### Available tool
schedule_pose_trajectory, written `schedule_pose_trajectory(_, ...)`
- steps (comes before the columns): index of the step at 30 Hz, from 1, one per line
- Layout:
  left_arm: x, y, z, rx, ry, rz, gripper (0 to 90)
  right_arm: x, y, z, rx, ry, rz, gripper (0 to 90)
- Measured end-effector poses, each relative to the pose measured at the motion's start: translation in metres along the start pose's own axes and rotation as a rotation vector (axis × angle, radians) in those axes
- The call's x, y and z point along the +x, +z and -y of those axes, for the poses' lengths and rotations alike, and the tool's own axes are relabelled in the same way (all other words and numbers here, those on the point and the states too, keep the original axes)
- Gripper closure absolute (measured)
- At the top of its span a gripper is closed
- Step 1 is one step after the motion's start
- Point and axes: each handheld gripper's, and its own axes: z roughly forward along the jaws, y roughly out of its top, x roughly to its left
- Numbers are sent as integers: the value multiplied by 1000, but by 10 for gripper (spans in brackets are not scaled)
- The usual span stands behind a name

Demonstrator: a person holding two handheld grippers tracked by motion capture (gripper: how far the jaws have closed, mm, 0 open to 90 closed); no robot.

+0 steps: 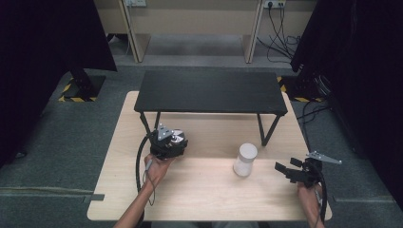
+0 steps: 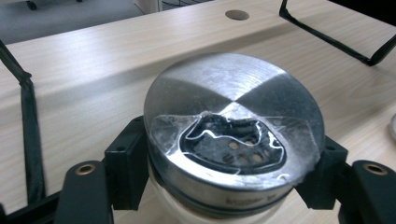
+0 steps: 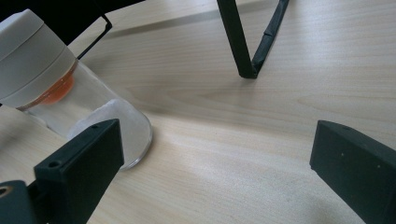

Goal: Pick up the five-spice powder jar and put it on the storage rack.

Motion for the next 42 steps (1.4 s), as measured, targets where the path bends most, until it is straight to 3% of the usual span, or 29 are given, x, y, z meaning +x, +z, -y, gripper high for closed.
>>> schedule_pose_trajectory(11,-5,-14,-20,10,39,29,308,0,0,0,-2,2,1,30)
schedule_pose_trajectory(16,-4,-22,-31,18,36,54,308,-1,-1,0,-4,2,-1,30)
schedule_pose_trajectory(29,-6,-52,-59,-22,62,99,308,0,-1,0,-2,-1,0,30)
schedule_pose_trajectory(42,-10,-67,-85,-31,76,138,308,1,-1,0,-2,-4,-1,30)
